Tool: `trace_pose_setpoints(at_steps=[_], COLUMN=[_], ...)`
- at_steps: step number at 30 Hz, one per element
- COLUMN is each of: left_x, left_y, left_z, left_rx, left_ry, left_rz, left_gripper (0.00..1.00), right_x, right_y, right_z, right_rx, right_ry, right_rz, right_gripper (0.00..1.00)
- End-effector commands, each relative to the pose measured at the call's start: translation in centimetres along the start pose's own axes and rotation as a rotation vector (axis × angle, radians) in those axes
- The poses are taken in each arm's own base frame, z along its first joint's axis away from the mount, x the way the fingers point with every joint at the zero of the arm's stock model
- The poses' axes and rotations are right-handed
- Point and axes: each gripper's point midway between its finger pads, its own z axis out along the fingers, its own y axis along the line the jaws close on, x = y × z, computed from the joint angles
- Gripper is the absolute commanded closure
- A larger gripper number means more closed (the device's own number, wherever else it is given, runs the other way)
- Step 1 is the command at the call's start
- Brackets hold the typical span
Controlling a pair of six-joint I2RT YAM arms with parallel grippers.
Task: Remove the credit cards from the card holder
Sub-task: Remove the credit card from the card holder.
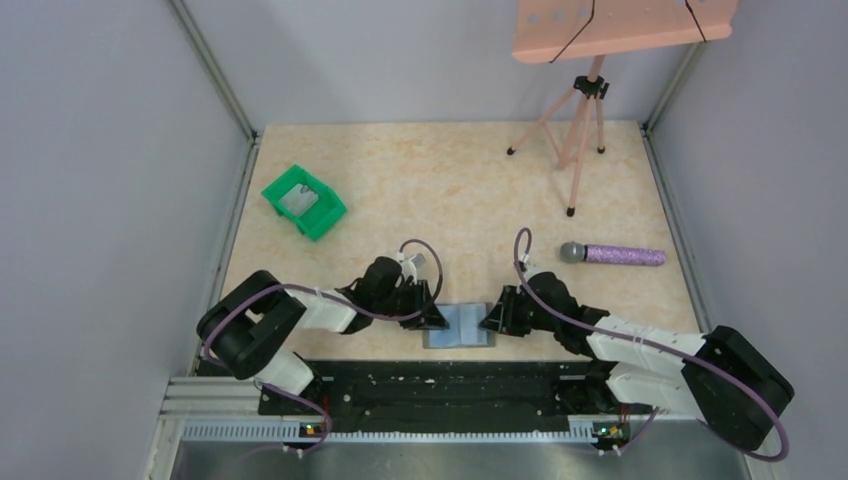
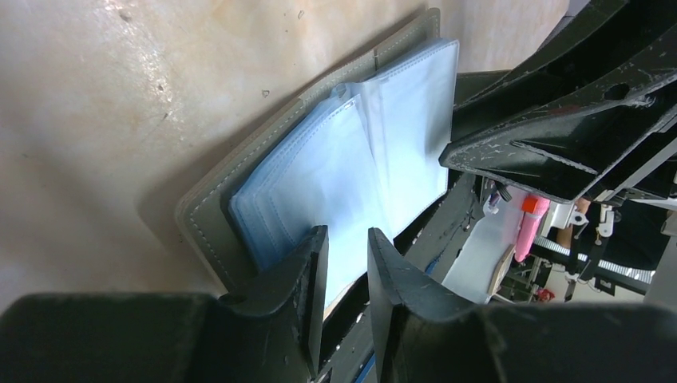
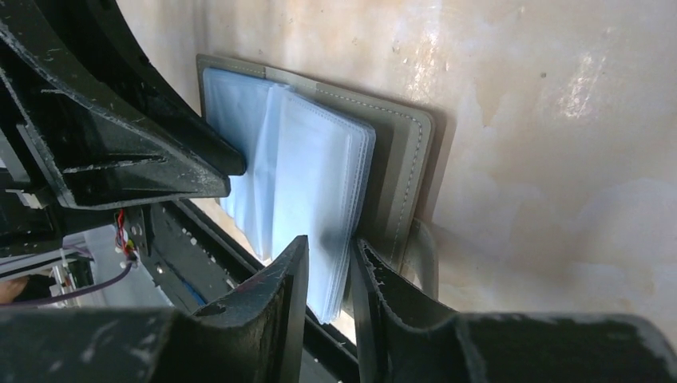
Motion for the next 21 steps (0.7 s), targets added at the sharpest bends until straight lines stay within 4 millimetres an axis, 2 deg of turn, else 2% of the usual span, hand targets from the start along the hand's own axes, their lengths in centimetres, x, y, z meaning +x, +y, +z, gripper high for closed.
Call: trace_pose_setpoints(at_steps=[1,6,13,21], left_x=[0.4,-0.3,-1.1,-1.1], left_y=[1.0,1.3,1.8,1.1], left_z=[0.0,-0.9,-2.1,-2.1], left_rx=[-0.037,-0.108,-0.194,-0.167], left_ry=[-0.013,-0.048,-0.089,-0.083], left_rz=[0.000,0.019,0.051,0.054], left_gripper=[0.69,0.69,0.69,0.66], right_x=[-1.1,-1.8,-1.4,-1.3], right_y=[1.3,2.0,2.0,2.4], right_z=[-0.6,-1.3,-1.2,-0.8], right_rx=[-0.041,-0.047,-0.058,-0.078], right_ry=[-0.037,-0.065,-0.056,-0.041], right_rz=[-0.024,-0.027,0.002,0.011], right_gripper=[0.74,0.72,0.70,0.68])
